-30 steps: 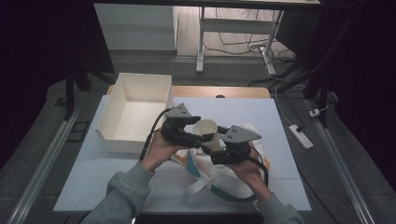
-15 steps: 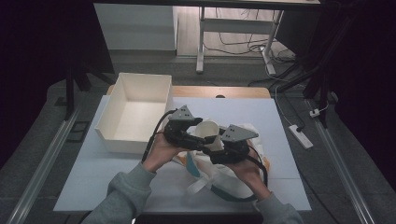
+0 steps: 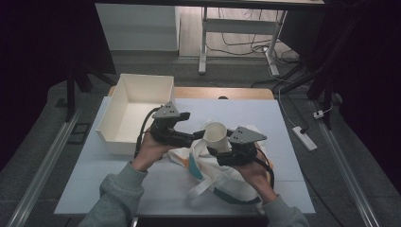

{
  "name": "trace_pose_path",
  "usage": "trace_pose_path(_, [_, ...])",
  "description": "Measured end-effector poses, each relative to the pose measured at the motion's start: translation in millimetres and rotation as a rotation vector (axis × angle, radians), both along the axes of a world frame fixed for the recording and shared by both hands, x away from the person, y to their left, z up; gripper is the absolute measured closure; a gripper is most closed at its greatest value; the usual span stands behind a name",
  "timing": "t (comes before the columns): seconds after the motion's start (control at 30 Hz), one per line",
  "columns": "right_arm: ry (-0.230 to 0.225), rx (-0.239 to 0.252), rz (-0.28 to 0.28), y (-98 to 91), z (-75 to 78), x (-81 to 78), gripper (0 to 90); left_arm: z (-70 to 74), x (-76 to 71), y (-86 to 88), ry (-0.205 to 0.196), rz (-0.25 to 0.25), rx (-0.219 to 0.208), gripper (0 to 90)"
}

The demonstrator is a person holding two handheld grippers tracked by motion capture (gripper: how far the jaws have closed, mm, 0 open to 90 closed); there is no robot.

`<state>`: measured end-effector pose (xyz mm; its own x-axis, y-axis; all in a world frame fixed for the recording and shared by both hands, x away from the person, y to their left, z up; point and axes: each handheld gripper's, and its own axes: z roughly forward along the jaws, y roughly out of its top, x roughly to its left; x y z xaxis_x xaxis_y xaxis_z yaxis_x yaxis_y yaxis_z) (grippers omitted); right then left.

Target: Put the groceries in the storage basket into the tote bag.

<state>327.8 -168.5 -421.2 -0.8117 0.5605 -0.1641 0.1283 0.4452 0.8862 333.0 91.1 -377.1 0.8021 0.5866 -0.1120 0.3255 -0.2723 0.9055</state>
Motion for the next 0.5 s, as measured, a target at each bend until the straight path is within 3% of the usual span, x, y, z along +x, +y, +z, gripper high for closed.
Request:
trace_pose_path(0.23, [-0.002, 0.009, -0.015, -8.2, 0.3, -0.1, 22.4, -4.3, -3.7, 22.5, 0.004, 0.072, 0.050, 17.1])
trace_pose_path(0.37, [-0.013, 0.021, -0.025, -16.7, 3.9, -2.8, 22.4, -11.1, -10.6, 40.7, 0.020, 0.130, 0.049, 17.6])
trace_pose_path(0.4, [-0.018, 0.021, -0.028, -18.2, 4.5, -3.3, 22.4, -14.0, -14.3, 49.0, 0.019, 0.169, 0.057, 17.7])
trace_pose_path(0.5, [-0.023, 0.026, -0.033, -21.1, 5.4, -4.1, 22.4, -18.1, -18.1, 56.4, 0.017, 0.204, 0.077, 17.7])
